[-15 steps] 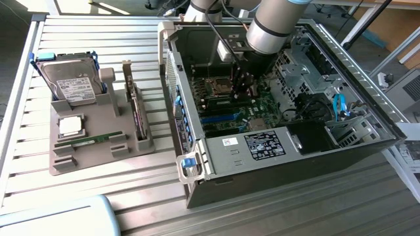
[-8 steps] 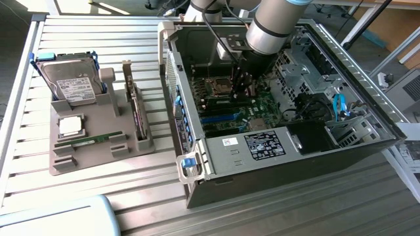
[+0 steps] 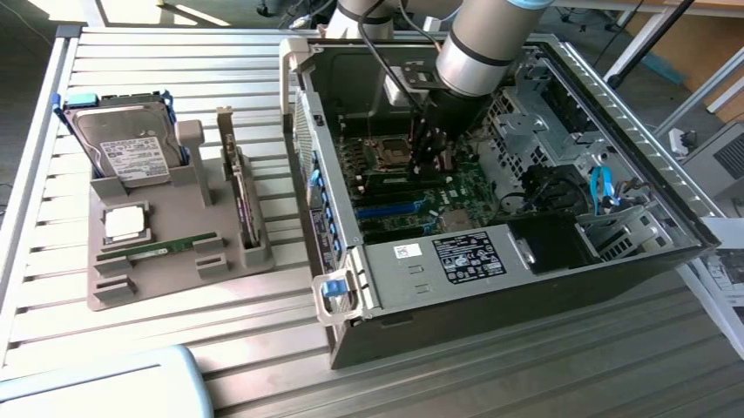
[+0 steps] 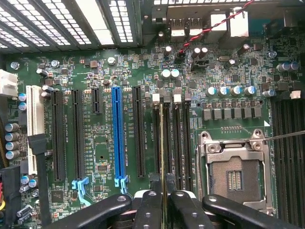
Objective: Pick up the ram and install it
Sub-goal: 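Insert the ram into the slot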
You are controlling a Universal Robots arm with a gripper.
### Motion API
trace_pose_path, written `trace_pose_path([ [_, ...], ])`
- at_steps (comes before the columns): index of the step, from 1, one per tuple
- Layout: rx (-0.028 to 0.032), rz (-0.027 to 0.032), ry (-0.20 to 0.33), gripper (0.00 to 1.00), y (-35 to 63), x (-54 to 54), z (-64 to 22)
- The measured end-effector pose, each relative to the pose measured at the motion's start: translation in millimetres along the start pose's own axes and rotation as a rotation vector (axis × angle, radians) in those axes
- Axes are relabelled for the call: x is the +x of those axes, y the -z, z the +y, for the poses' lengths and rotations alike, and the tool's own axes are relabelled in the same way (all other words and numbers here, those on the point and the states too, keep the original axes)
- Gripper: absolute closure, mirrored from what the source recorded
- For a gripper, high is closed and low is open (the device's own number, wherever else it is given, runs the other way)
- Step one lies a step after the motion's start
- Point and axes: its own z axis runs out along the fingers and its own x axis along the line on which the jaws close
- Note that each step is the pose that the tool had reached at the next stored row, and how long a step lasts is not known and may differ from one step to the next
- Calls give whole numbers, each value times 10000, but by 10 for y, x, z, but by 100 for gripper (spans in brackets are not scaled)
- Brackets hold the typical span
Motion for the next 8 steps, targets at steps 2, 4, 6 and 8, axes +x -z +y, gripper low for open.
trace_pose_path([
  [2, -2, 17, 218, 86, 0, 0, 0],
  [4, -4, 33, 403, 86, 0, 0, -1],
  [6, -4, 37, 431, 86, 0, 0, 0],
  [8, -5, 37, 432, 86, 0, 0, -1],
])
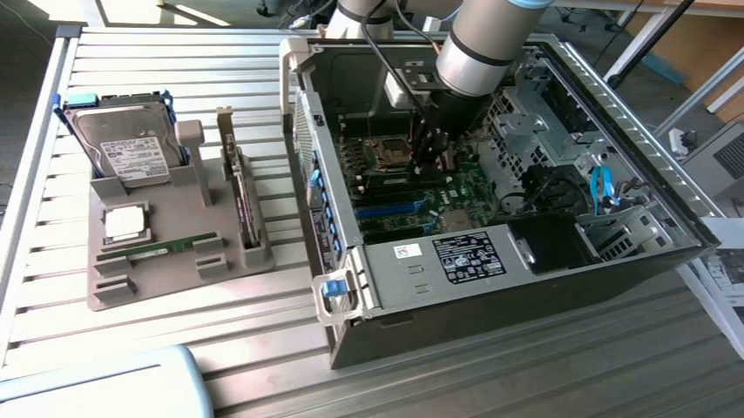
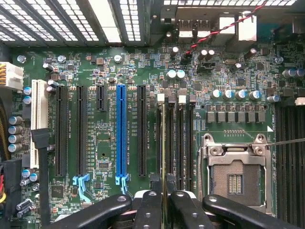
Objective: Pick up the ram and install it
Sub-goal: 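Insert the ram into the slot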
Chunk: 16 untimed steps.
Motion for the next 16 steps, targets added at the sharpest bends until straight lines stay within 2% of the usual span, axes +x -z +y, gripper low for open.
trace_pose_path([
  [13, 0, 10, 119, 86, 0, 0, 0],
  [16, -2, 34, 118, 86, -3, 0, -1],
])
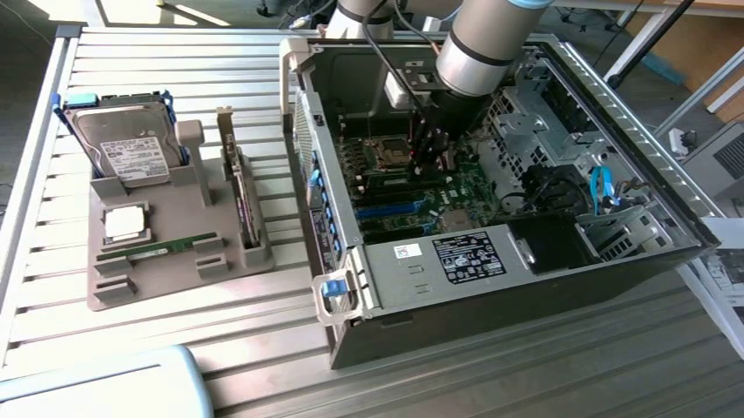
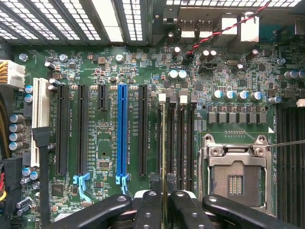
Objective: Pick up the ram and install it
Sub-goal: 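Insert the ram into the slot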
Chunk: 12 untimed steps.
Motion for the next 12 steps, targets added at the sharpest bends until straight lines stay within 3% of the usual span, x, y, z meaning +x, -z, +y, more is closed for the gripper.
trace_pose_path([
  [12, 1, -1, -1, 86, -21, 0, -2],
])
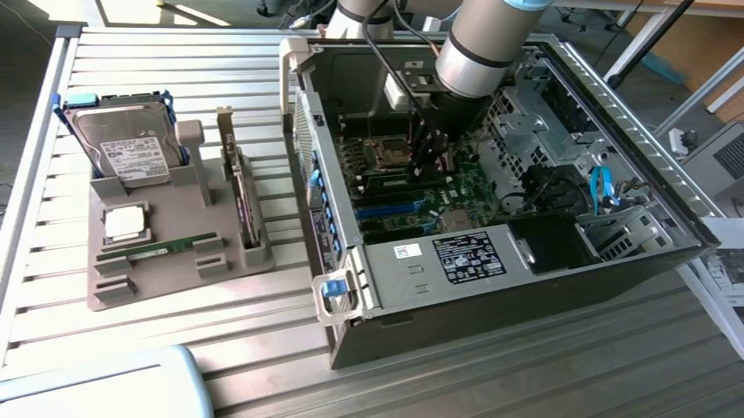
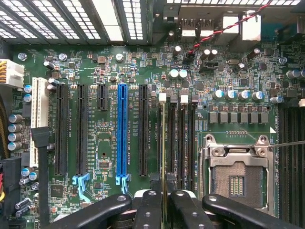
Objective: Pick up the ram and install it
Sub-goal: 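Insert the ram into the slot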
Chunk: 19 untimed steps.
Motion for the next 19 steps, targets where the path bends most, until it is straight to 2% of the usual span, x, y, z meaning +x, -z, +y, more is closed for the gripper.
trace_pose_path([
  [2, 0, 0, 1, 85, 0, 0, 0],
  [4, 0, 0, 1, 72, 0, 0, 0],
  [7, 1, 0, 6, 72, 13, 0, 1],
  [15, 1, -36, 12, 72, 309, -20, 26],
  [16, 1, -37, 13, 74, 339, -40, 28],
  [17, 0, -35, 13, 80, 363, -49, 30],
  [18, -1, -52, 15, 80, 376, -51, 30],
  [19, 2, -72, 16, 87, 377, -51, 19],
])
